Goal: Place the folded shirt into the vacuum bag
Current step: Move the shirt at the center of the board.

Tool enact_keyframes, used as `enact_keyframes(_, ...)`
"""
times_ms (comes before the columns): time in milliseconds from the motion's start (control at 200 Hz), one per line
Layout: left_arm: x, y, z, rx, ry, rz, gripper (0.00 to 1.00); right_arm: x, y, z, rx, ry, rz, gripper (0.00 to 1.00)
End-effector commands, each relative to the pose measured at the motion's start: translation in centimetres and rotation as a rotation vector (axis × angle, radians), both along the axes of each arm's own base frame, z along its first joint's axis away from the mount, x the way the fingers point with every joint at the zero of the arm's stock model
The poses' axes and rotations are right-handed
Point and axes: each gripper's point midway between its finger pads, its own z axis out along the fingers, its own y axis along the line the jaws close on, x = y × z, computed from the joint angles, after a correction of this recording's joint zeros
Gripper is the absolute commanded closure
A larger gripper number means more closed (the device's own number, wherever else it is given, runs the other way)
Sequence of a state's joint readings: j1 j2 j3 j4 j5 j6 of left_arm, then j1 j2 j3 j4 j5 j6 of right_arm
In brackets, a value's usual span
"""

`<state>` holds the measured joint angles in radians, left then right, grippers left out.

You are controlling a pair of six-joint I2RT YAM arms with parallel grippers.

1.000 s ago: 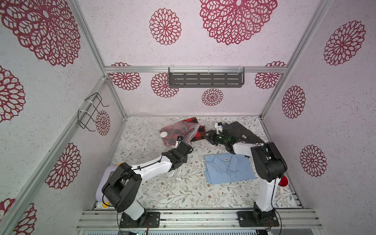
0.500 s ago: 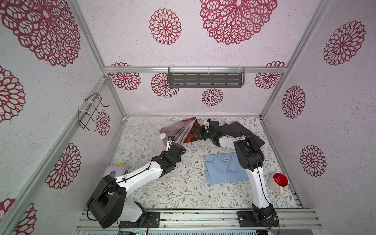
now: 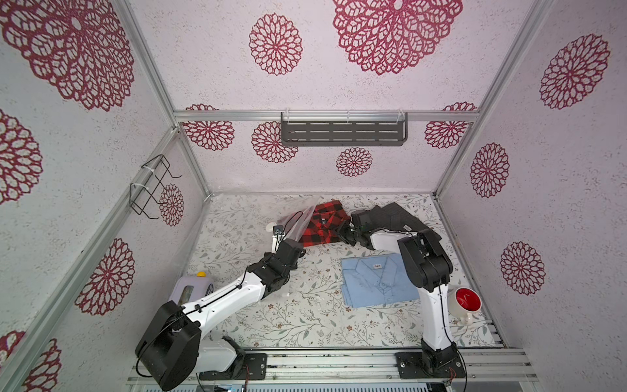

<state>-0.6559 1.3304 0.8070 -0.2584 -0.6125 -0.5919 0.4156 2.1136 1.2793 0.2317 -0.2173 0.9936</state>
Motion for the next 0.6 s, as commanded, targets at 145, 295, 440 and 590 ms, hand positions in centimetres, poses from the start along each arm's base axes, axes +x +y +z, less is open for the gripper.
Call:
enact_keyframes(145, 0.2, 0.4, 0.8, -0.019, -0.034, 0.021, 1.00, -4.7, -11.9, -1.2, -0.064, 0.017, -0.185, 0.69)
enact_keyframes(295, 0.3, 0.4, 0.8, -0.018, -0.034, 0.019, 1.00, -6.9, -16.1, -0.7, -0.056, 0.006, -0.251, 0.69)
enact_keyframes(440, 0.3, 0.3, 0.5, -0.012, -0.029, 0.017, 1.00, -7.1, -15.9, 3.1, -0.036, -0.102, -0.211, 0.68)
enact_keyframes(590, 0.4, 0.3, 0.4, -0.010, -0.027, 0.017, 1.00, -6.4, -11.2, 7.7, 0.000, -0.215, -0.031, 0.64)
